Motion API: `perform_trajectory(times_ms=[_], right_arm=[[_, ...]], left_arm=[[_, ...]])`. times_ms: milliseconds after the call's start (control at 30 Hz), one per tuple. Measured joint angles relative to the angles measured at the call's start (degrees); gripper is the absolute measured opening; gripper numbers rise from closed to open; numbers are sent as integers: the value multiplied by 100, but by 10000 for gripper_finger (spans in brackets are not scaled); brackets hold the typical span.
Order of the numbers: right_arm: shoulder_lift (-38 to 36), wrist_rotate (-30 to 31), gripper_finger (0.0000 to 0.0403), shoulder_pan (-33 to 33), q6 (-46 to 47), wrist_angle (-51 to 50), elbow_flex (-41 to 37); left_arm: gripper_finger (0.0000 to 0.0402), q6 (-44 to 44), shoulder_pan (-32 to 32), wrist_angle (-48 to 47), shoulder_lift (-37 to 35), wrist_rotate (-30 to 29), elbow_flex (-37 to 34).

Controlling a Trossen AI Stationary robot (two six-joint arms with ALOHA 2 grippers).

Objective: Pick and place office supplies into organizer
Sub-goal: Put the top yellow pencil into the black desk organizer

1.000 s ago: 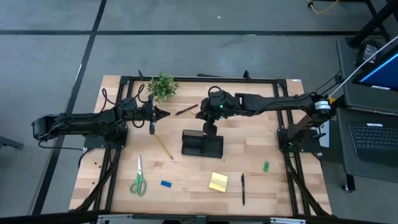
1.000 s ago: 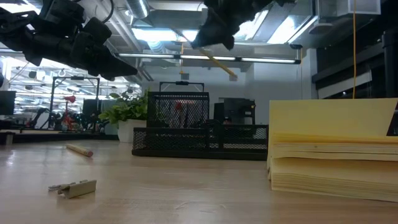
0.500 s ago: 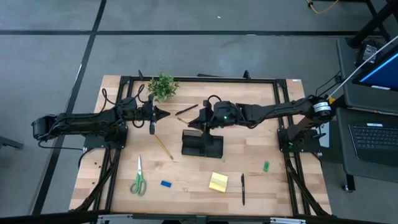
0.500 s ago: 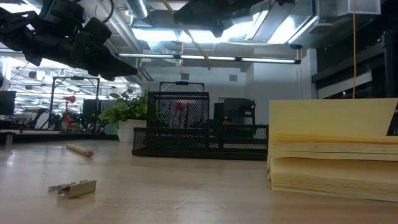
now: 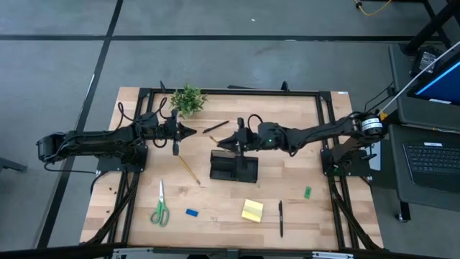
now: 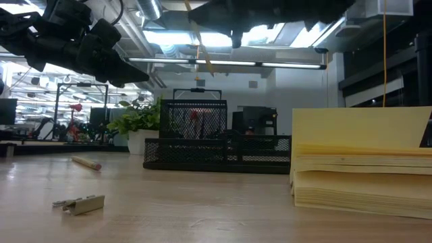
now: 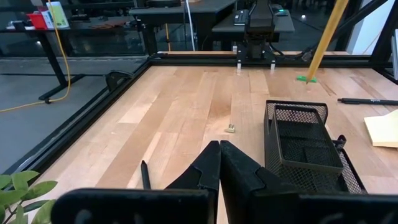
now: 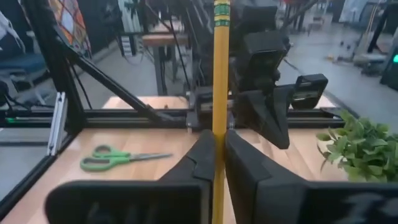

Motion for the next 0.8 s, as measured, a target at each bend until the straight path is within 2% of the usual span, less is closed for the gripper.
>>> perform_trajectory(times_ms=[167, 400, 633, 800], right_arm=[[0, -11, 41, 25, 31, 884, -476], [3, -7, 24, 28, 28, 1560, -921], [543, 66, 38, 28, -5, 2193, -948], [835, 201, 30, 28, -16, 2593, -947]], left_arm=[[2, 0, 0, 0, 0, 0, 0], [6, 0, 0, 34, 0, 0, 0], [2, -138, 0, 89, 0, 0, 0], [6, -146, -2, 87, 0, 2, 0]])
